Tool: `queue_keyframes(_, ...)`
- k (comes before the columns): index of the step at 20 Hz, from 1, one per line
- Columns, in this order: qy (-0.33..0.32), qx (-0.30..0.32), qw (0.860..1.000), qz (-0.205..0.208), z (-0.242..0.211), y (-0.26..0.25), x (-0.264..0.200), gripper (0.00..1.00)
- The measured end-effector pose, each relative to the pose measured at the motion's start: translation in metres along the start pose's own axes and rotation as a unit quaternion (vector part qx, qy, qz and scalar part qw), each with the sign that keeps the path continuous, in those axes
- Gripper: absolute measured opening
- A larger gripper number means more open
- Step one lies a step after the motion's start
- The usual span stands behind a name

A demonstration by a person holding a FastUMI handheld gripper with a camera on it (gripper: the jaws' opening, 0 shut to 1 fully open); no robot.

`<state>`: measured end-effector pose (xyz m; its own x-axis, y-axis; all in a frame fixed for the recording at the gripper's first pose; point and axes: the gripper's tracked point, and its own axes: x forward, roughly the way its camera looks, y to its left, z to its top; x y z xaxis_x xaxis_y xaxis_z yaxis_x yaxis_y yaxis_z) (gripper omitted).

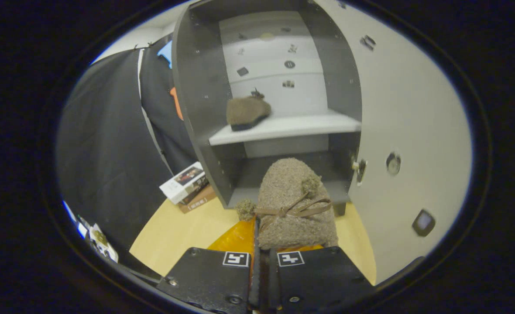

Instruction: Open the shoe cabinet door, grab the shoes and put them into the shoe cabinet, then close the shoe cabinet door.

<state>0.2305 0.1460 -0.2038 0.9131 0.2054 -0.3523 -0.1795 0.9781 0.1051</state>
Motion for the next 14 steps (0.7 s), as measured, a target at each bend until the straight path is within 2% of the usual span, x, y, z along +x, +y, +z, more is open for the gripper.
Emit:
queue_keyframes(3,-0.051,-0.039,0.998,-0.003,0.050,0.005,-0.007,0.11)
queue_keyframes(7,-0.096,-0.045,0.994,0.002,0.114,0.011,0.002,0.11)
queue_keyframes(11,-0.126,-0.046,0.991,-0.008,0.175,0.006,0.026,0.11)
queue_keyframes(14,-0.143,-0.066,0.987,-0.030,0.216,-0.007,0.053,0.11)
